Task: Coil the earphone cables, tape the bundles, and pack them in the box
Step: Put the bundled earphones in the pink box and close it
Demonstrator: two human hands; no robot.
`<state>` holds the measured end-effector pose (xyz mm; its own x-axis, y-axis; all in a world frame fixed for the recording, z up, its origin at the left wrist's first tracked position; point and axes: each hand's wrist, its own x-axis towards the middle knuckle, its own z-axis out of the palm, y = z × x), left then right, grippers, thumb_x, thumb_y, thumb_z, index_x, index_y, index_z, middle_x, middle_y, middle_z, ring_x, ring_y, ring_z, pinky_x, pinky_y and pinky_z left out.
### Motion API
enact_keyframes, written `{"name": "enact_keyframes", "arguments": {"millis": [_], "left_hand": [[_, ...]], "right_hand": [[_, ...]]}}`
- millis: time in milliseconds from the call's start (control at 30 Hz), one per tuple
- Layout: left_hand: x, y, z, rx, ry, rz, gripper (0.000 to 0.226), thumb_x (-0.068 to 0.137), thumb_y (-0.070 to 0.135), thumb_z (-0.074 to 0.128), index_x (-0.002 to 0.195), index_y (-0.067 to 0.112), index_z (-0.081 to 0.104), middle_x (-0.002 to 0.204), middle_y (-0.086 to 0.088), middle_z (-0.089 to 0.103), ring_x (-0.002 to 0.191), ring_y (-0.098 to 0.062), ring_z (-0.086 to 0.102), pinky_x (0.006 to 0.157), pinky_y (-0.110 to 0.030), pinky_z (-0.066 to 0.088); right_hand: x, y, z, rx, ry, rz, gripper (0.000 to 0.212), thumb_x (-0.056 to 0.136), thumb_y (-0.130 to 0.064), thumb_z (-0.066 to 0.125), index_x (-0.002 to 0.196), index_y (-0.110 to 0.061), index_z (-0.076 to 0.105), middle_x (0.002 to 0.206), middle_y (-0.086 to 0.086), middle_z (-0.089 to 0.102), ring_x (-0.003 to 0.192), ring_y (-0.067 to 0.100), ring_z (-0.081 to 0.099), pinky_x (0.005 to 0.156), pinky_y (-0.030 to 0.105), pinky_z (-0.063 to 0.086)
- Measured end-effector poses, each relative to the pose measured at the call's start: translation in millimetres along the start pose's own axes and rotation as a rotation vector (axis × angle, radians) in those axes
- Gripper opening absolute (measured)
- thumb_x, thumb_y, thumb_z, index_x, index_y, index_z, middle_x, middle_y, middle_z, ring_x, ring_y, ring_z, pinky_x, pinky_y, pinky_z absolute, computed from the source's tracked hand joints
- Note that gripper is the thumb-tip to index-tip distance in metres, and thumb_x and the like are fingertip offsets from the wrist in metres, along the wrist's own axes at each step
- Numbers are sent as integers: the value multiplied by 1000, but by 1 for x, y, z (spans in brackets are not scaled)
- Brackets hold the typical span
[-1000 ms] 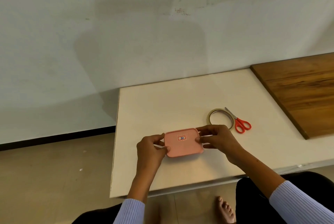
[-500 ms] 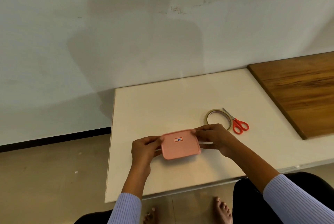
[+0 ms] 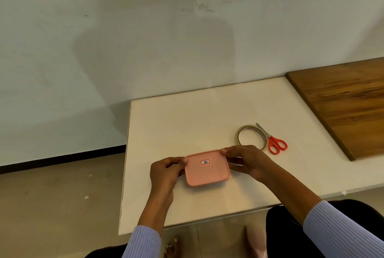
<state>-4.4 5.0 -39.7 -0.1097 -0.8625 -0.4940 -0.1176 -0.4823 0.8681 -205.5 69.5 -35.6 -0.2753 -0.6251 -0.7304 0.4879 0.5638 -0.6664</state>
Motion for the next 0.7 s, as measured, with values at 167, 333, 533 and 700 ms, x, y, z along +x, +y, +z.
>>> {"name": "enact_keyframes", "arguments": {"millis": [167,333,533,700], "left_hand": [[-3,-5,4,103,59,102,6,82,5,70,87,7,71,82,-6,71,76,-19,68,61,-18,52],[-13,-2,2,169,42,162,10,88,13,64,93,9,71,81,-2,70,74,-14,68,55,-14,54],[-30,-2,-18,177,-74,47,17,81,11,72,95,3,69,89,-13,71,80,-24,70,65,-29,59],[-34,-7,-16,186,-27,42,17,78,1,72,95,-1,70,85,-15,71,75,-26,70,69,-31,59]], "right_hand": [[-2,1,3,9,33,-36,11,78,-3,71,89,0,70,87,12,71,83,21,66,66,27,54],[-14,12,4,-84,56,-200,22,81,-15,71,98,-2,70,94,11,72,90,22,68,64,26,55],[-37,16,-12,-314,44,-231,25,75,-22,76,93,-5,71,88,9,72,83,17,69,62,24,55],[-42,27,-11,-327,-5,-181,26,72,-18,79,89,-1,71,82,11,74,76,17,71,63,24,56]]}}
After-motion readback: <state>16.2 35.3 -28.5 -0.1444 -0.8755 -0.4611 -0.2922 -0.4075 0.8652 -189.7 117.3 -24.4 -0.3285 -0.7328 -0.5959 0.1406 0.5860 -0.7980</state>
